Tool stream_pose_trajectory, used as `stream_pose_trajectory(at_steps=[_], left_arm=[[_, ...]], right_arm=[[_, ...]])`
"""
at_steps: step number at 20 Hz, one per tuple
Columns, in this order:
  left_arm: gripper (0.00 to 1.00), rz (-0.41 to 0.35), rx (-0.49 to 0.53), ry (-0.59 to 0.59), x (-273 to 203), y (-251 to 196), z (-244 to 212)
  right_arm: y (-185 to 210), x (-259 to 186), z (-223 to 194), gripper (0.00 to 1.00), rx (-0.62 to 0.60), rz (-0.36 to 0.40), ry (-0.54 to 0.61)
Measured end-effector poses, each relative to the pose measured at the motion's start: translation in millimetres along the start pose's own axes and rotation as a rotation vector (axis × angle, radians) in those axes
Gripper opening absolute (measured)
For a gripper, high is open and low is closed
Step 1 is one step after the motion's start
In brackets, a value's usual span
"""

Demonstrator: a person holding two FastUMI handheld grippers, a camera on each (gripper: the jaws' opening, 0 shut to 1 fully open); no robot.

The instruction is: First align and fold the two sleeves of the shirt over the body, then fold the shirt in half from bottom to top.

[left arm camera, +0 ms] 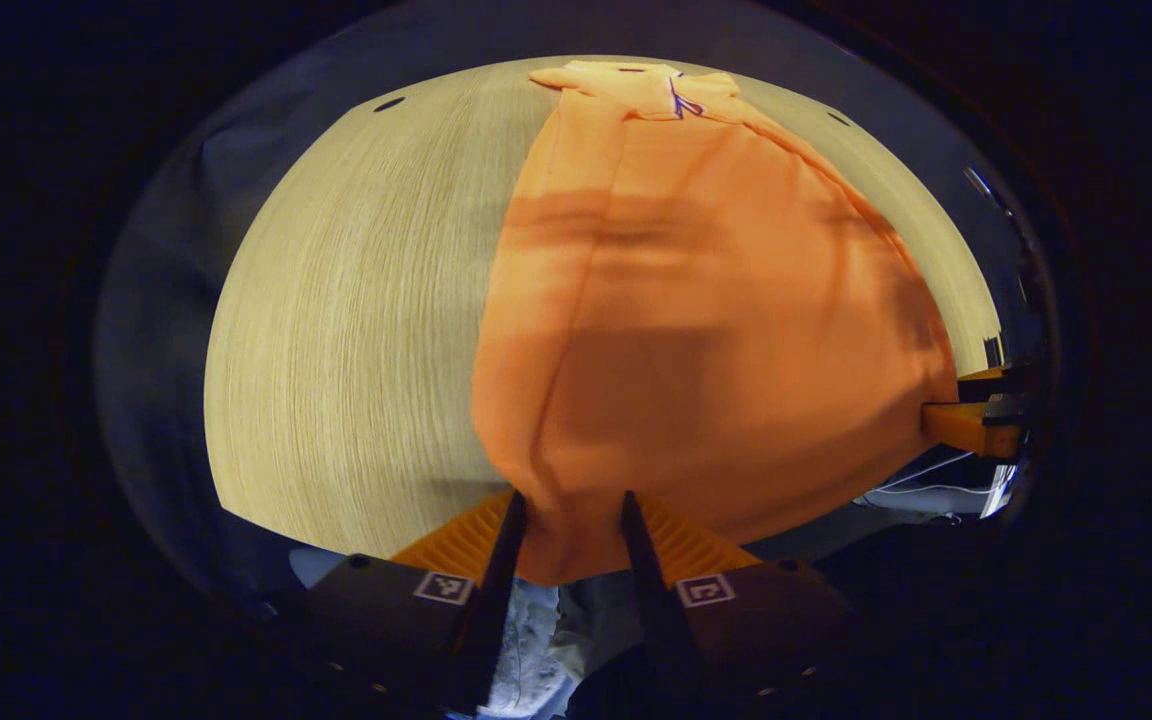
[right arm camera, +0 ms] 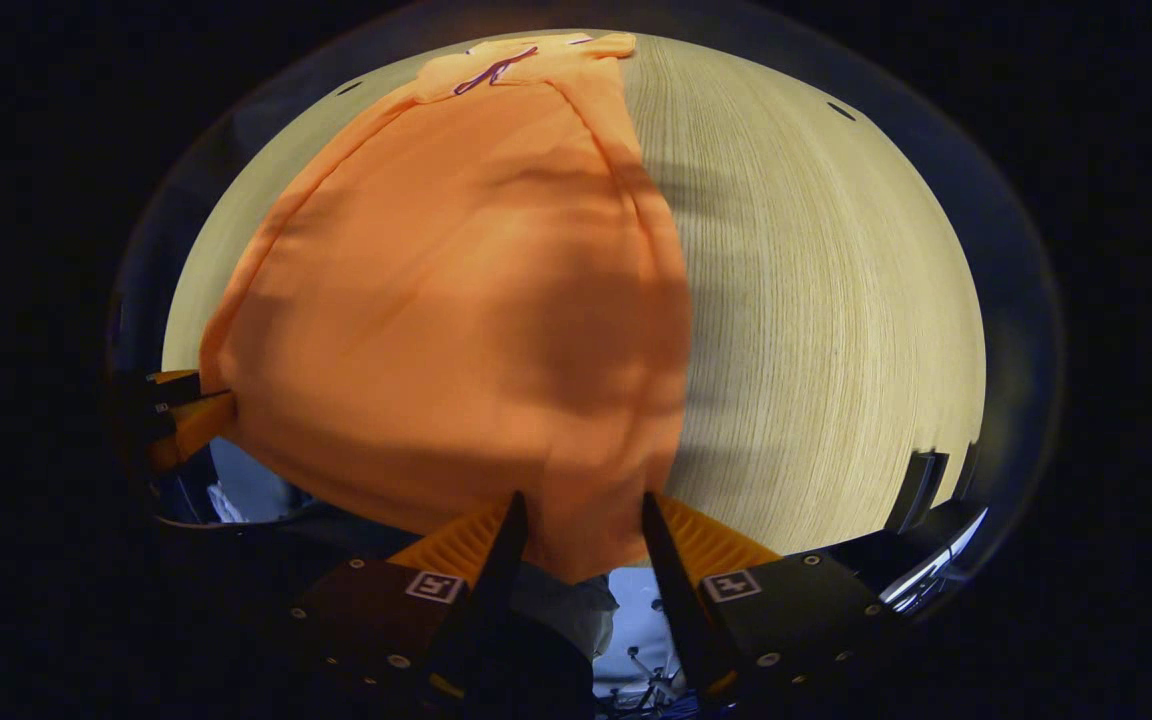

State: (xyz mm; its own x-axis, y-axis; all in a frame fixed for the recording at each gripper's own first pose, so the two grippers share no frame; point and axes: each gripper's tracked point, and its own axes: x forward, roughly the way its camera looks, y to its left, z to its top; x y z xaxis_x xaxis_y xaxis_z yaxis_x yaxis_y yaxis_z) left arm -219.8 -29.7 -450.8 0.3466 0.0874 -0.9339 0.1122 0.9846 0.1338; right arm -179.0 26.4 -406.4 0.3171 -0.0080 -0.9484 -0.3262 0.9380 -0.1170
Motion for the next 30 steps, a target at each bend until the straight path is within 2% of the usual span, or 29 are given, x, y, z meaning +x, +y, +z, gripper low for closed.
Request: stream_pose_trajectory(at_steps=[1,2,3,4,6,7,10,16,20,28,30], left_arm=[[0.33,0.024,-0.037,-0.01,1.3,0.3,-2.7],[0.07,0.029,-0.041,-0.019,0.0,-1.6,-0.2],[0.07,0.014,-0.038,-0.055,1.1,-7.5,7.4],[0.02,0.001,-0.044,-0.058,1.9,-11.1,4.8],[0.01,-0.044,-0.074,-0.063,2.8,-9.9,5.0],[0.01,-0.072,-0.109,-0.062,1.2,-8.4,5.4],[0.01,-0.132,-0.177,-0.041,1.6,-7.3,4.4],[0.01,-0.16,-0.195,-0.048,-15.2,-7.4,23.3],[0.0,-0.199,-0.223,-0.126,-43.9,-8.8,70.6],[0.0,-0.224,-0.207,-0.304,-77.8,4.0,182.8],[0.0,-0.23,-0.21,-0.348,-81.3,10.7,214.5]], right_arm=[[1.1,0.4,0.7,0.47,-0.001,0.003,-0.002],[2.0,-1.1,1.0,0.35,-0.007,0.006,-0.007],[5.3,-1.3,0.7,0.23,0.009,0.022,-0.016],[5.2,-1.0,1.3,0.11,0.0,0.038,-0.018],[6.3,-0.6,5.2,0.11,0.028,0.07,-0.044],[8.0,-1.0,7.1,0.0,0.046,0.086,-0.055],[7.3,-2.6,8.8,0.0,0.063,0.101,-0.058],[6.8,-24.5,26.2,0.0,0.098,0.136,-0.109],[1.9,-50.2,62.1,0.0,0.138,0.168,-0.176],[-11.3,-93.0,159.0,0.0,0.16,0.211,-0.325],[-16.0,-100.8,185.3,0.05,0.159,0.21,-0.361]])
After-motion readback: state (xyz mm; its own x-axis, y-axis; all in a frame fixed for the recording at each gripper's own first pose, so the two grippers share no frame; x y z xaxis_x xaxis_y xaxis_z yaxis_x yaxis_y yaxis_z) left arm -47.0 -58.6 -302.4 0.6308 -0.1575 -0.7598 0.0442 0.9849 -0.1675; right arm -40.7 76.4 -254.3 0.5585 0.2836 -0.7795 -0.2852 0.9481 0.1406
